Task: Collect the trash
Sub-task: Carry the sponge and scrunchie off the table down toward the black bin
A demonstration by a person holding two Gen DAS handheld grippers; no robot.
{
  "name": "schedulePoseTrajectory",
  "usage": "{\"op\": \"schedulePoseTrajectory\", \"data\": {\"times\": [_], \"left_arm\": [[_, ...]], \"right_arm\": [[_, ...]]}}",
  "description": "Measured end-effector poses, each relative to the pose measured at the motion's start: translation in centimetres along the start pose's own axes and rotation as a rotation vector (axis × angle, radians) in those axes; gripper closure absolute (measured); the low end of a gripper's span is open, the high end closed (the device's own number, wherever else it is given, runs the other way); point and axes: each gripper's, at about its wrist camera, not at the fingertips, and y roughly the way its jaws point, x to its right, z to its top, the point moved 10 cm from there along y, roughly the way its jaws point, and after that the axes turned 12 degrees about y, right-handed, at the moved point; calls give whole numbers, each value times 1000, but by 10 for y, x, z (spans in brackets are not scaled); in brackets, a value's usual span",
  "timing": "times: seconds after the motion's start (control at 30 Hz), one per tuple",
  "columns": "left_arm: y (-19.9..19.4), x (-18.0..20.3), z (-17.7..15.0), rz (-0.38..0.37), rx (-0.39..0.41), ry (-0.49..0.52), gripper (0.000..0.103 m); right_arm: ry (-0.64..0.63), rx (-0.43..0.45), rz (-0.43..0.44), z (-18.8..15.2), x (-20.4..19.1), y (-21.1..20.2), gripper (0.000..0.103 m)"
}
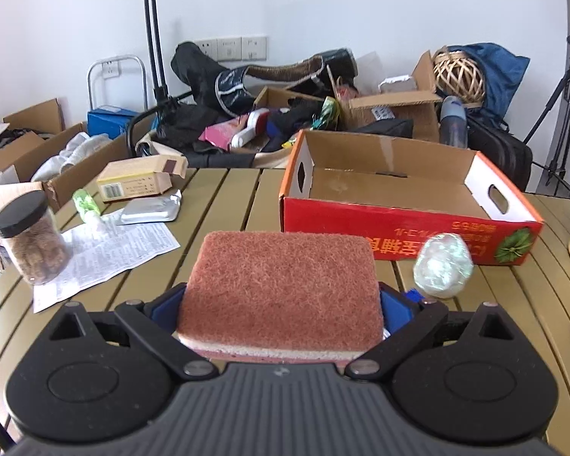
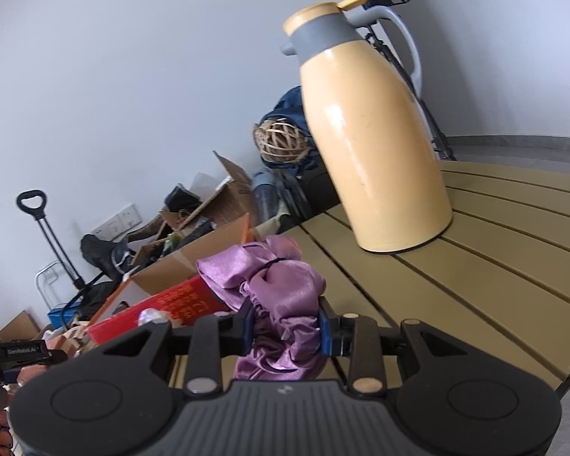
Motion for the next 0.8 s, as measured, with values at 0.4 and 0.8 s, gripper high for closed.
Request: {"op": "schedulePoseTrajectory", "data": {"times": [0.4,0.8], "left_arm": [[-112,-10,-31,-27,84,-3,3],[-193,-1,-85,-81,103,27,3]], "right_arm": [[-95,-25,99,-16,-37,-46,73],[-212,-95,148,-66,-59,-111,73]]}}
